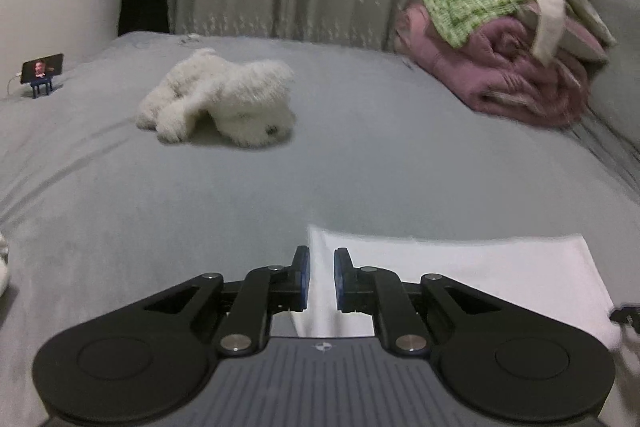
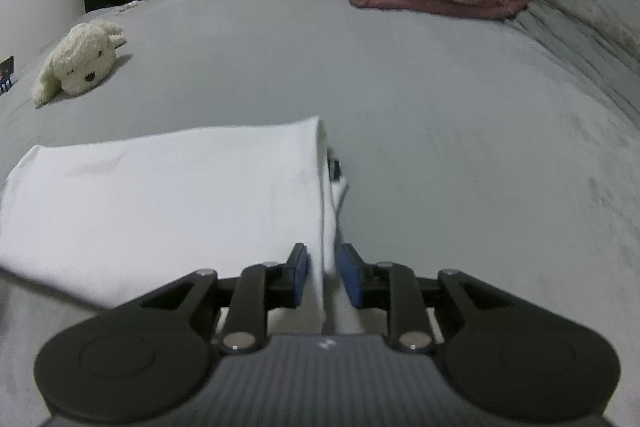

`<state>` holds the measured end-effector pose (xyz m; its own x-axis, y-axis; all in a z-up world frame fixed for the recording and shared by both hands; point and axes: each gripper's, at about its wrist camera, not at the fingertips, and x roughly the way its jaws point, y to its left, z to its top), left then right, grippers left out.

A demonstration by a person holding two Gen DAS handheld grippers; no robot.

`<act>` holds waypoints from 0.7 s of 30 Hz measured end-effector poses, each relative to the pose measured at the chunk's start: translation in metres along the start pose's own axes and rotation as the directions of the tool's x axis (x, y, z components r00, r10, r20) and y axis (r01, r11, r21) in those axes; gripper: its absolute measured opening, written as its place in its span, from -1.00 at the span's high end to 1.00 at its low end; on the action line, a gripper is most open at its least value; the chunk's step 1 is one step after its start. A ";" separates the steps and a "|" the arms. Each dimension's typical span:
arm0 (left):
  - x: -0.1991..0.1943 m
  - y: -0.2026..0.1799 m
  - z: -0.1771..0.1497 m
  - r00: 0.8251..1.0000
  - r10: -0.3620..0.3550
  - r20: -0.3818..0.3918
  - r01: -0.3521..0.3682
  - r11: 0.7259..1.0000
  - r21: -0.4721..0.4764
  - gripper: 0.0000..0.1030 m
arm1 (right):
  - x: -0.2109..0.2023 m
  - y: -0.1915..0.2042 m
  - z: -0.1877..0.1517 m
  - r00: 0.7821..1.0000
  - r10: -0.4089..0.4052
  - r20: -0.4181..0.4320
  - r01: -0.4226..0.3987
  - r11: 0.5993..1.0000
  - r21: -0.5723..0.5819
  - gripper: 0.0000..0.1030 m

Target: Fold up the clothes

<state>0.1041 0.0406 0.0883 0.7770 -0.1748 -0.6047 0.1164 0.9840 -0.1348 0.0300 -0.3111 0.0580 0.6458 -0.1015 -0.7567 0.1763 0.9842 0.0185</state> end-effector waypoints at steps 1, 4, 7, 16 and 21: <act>-0.002 -0.004 -0.003 1.000 -0.001 -0.021 0.001 1.000 -0.004 0.77 | -0.003 -0.001 -0.002 1.000 0.002 0.000 -0.002 1.000 0.005 0.58; -0.008 -0.016 -0.014 0.998 -0.012 -0.067 0.010 1.000 -0.017 0.64 | -0.013 0.000 -0.006 0.999 0.004 0.038 -0.005 1.000 0.019 0.56; -0.008 -0.023 -0.024 0.998 -0.035 -0.047 0.035 0.999 -0.008 0.53 | -0.023 0.005 -0.010 0.996 0.022 0.089 -0.024 0.999 0.023 0.56; 0.019 -0.041 -0.051 0.999 0.008 -0.049 -0.002 0.993 0.117 0.48 | -0.027 0.051 -0.018 0.973 0.156 0.168 -0.139 0.985 -0.106 0.40; 0.022 -0.041 -0.056 0.999 0.017 -0.050 -0.011 0.994 0.109 0.45 | -0.004 0.058 -0.028 0.984 0.150 0.093 -0.136 0.981 -0.140 0.34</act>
<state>0.0812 -0.0049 0.0365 0.7470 -0.1600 -0.6453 0.1745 0.9838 -0.0419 0.0171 -0.2500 0.0436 0.7315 0.0339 -0.6810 -0.0186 0.9994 0.0298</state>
